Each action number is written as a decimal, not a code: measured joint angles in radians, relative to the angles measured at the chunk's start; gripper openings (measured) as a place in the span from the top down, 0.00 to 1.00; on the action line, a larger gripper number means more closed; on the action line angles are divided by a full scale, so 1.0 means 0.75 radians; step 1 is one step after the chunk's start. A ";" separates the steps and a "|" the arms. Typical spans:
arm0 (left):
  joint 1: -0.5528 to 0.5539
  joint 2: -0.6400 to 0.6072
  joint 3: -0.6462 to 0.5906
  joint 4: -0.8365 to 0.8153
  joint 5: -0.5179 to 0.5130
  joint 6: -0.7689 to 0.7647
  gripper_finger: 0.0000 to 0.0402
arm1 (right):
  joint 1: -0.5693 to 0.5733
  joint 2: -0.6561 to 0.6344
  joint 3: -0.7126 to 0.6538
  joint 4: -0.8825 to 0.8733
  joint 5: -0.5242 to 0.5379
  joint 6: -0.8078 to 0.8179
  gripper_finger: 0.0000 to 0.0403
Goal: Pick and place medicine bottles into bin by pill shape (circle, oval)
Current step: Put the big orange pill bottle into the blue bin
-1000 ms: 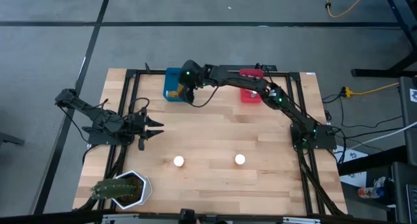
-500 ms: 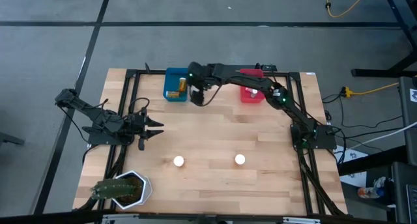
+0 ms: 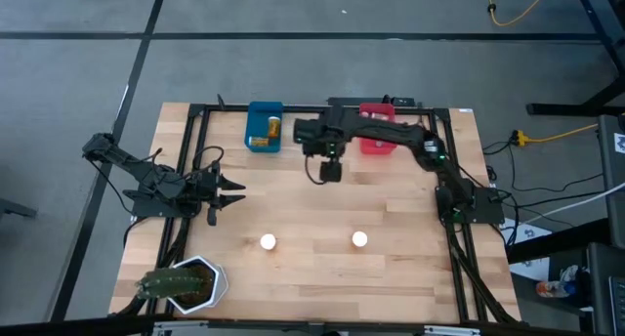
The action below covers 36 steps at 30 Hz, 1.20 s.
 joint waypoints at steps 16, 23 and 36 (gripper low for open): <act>0.000 0.000 0.000 -0.001 -0.001 0.001 0.70 | 0.377 -1.126 -1.614 0.705 -0.031 0.807 0.30; 0.000 0.000 0.000 -0.001 -0.002 0.007 0.70 | 0.715 -1.367 -2.057 1.008 -0.043 1.427 0.30; 0.000 0.248 0.066 0.046 0.184 -0.225 0.71 | 0.974 -1.376 -2.236 1.323 0.078 1.611 0.30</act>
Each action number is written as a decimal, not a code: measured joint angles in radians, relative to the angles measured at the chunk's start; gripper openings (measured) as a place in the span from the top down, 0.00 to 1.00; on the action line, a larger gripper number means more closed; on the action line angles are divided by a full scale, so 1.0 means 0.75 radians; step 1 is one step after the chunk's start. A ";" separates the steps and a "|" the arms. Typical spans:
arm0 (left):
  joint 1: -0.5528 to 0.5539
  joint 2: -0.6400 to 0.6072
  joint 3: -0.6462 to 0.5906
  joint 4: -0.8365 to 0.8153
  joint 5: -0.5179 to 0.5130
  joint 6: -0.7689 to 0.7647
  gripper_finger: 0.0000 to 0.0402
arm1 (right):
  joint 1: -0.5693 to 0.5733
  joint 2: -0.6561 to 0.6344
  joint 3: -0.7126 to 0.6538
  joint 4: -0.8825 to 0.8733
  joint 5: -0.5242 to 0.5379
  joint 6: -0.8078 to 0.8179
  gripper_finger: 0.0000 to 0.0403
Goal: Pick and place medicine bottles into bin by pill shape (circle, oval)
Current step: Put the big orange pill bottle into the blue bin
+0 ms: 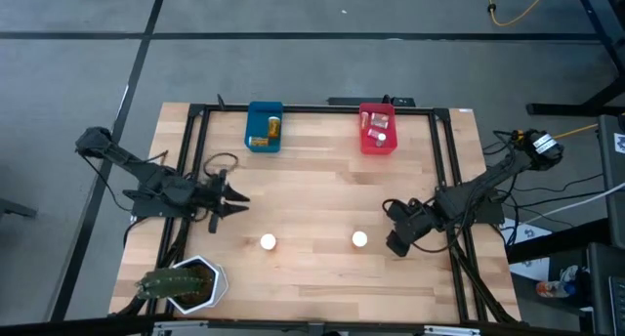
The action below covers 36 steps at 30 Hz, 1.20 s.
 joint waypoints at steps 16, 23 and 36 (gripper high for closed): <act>-0.101 0.946 0.658 -0.654 0.426 -0.227 0.71 | 0.006 0.001 0.026 0.029 0.066 -0.004 0.30; -0.146 1.165 0.678 -0.516 0.415 -0.473 0.71 | 0.006 0.001 0.027 0.031 0.066 -0.006 0.30; -0.121 1.217 0.678 -0.555 0.425 -0.567 0.69 | 0.005 0.001 0.027 0.033 0.058 -0.040 0.30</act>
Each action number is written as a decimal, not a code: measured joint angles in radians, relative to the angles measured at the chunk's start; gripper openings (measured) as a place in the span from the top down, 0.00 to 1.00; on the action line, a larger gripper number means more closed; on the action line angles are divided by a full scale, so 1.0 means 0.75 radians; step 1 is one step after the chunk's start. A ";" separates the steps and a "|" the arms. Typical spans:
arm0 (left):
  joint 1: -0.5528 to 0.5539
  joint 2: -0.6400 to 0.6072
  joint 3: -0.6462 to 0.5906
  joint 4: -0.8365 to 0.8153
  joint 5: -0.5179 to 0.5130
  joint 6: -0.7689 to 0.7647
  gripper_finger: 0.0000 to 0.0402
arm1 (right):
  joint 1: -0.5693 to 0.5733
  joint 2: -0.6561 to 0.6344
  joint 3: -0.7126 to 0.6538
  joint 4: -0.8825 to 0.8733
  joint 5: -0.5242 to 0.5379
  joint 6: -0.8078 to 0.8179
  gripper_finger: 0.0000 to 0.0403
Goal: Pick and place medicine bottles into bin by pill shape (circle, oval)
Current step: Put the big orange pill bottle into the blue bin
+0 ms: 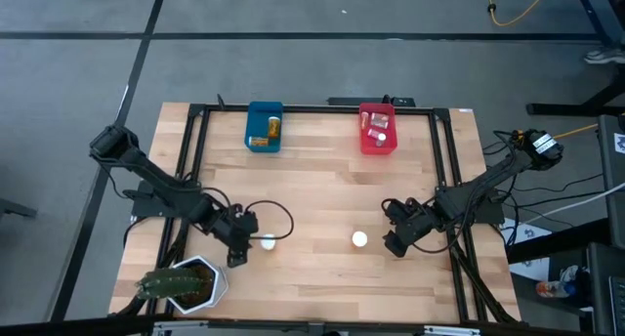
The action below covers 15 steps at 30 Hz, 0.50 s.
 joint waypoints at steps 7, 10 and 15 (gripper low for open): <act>0.043 0.000 -0.003 -0.143 -0.026 0.014 0.53 | 0.000 0.000 0.001 0.006 0.000 0.000 0.30; 0.028 0.000 -0.019 -0.093 -0.029 0.108 0.48 | 0.000 0.000 0.001 0.006 -0.002 0.000 0.30; 0.029 -0.001 -0.059 0.037 -0.042 0.207 0.42 | 0.000 0.000 0.001 0.005 -0.002 0.001 0.30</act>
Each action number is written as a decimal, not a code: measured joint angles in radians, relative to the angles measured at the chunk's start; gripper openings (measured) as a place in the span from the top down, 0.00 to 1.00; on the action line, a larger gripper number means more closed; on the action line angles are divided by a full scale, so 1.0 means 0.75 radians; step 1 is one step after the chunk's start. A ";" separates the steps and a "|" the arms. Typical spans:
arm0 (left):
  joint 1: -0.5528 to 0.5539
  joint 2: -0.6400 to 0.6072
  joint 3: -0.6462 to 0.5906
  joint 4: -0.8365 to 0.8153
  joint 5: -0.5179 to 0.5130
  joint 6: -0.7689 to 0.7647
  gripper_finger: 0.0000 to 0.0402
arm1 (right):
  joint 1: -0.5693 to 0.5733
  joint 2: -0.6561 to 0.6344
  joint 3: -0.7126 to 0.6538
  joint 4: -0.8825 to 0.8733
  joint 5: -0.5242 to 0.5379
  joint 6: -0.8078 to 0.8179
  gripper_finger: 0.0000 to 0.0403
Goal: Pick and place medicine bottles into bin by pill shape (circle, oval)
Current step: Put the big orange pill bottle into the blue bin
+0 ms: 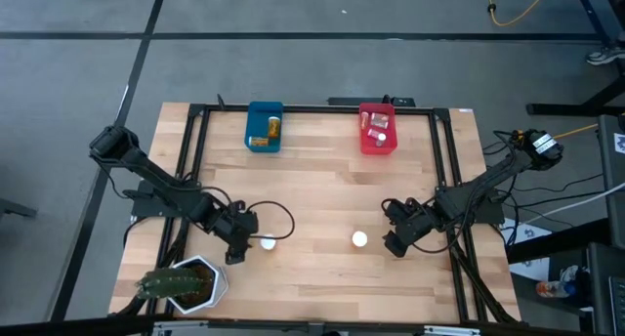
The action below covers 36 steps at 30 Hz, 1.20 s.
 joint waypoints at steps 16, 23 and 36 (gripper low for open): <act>-0.013 0.104 -0.071 0.306 -0.030 0.111 0.36 | 0.000 0.001 0.001 -0.002 -0.001 -0.002 0.30; -0.012 0.212 -0.072 0.440 -0.144 0.177 0.35 | 0.000 0.001 0.001 -0.002 -0.003 -0.001 0.30; -0.012 0.223 -0.072 0.560 -0.253 0.238 0.35 | 0.000 0.001 0.001 -0.002 -0.005 -0.001 0.30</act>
